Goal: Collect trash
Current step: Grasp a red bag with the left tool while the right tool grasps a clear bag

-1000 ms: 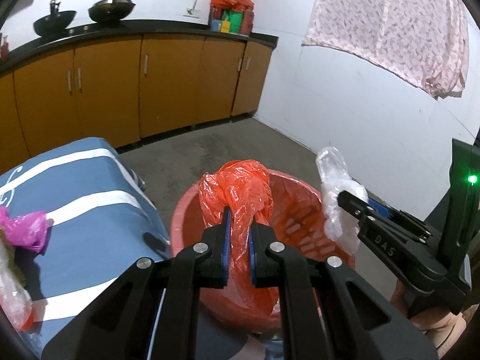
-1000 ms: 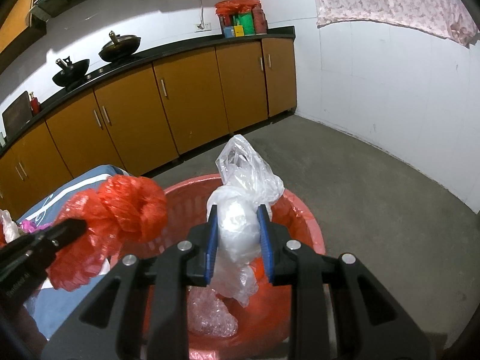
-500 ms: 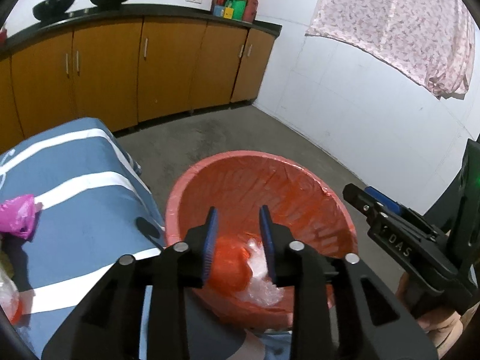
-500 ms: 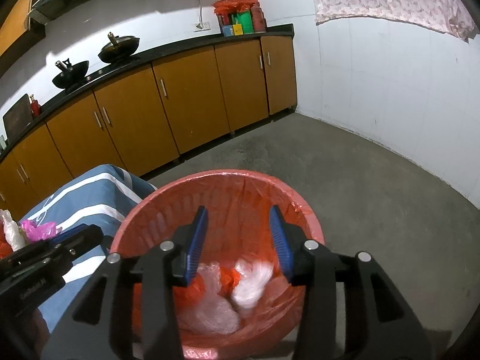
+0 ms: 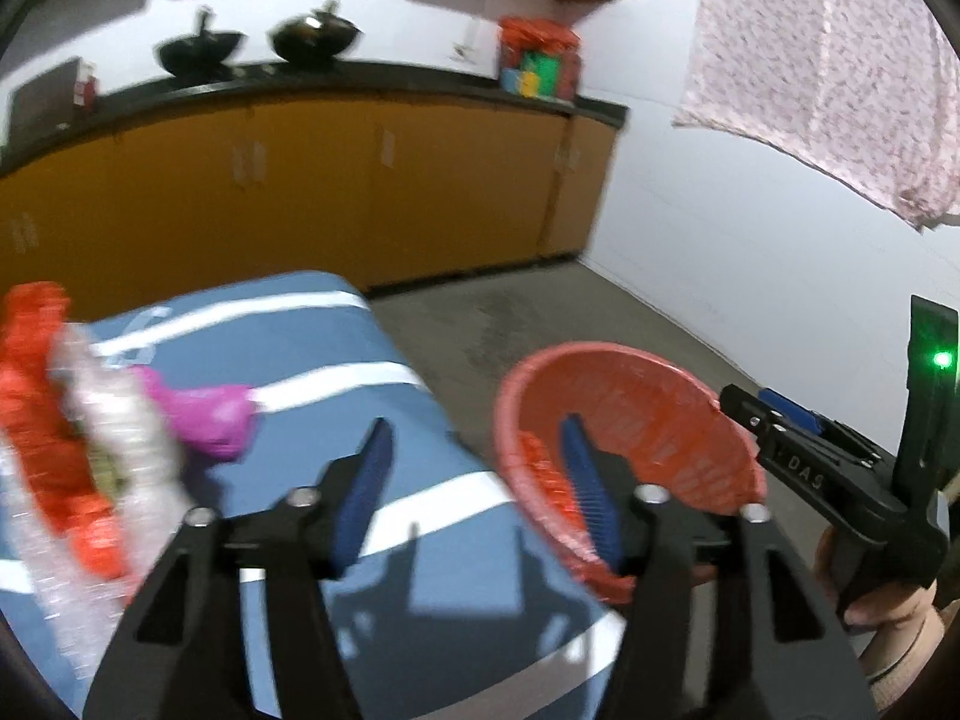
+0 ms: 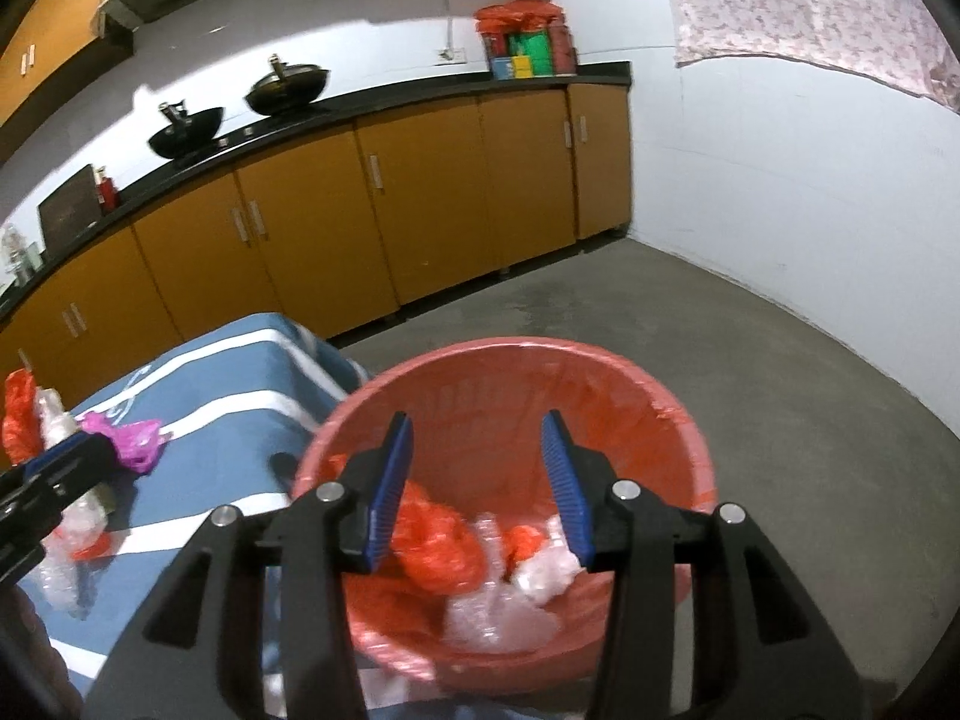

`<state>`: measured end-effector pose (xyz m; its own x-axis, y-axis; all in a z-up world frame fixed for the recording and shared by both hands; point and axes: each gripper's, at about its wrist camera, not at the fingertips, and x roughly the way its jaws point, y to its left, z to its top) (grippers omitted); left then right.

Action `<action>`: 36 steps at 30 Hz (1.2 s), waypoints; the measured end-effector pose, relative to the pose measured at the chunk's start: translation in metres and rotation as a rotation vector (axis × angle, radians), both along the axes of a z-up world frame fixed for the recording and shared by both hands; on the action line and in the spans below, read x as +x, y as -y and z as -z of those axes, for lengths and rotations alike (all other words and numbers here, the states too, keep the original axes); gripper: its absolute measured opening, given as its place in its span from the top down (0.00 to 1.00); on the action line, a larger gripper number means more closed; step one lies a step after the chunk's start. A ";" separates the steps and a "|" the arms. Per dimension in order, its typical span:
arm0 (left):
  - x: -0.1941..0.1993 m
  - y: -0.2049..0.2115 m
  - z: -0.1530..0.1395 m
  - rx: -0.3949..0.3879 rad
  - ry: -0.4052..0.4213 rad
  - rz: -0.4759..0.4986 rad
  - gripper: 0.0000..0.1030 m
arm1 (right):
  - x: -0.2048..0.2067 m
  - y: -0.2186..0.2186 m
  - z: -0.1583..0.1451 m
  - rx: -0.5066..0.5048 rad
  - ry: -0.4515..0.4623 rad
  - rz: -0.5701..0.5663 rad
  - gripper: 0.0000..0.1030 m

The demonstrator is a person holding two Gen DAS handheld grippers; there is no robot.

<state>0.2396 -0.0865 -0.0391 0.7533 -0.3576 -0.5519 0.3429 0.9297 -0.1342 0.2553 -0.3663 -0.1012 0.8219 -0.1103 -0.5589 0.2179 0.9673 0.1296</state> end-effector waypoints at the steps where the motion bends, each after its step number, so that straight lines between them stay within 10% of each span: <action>1: -0.005 -0.009 -0.002 0.005 0.017 -0.021 0.37 | 0.000 -0.006 -0.001 -0.001 0.002 -0.013 0.57; 20: -0.045 -0.212 0.011 0.121 0.081 -0.599 0.17 | 0.028 -0.203 -0.007 0.021 -0.025 -0.462 0.57; 36: -0.052 -0.287 0.025 0.108 0.049 -0.737 0.13 | 0.062 -0.289 0.010 0.037 -0.082 -0.611 0.57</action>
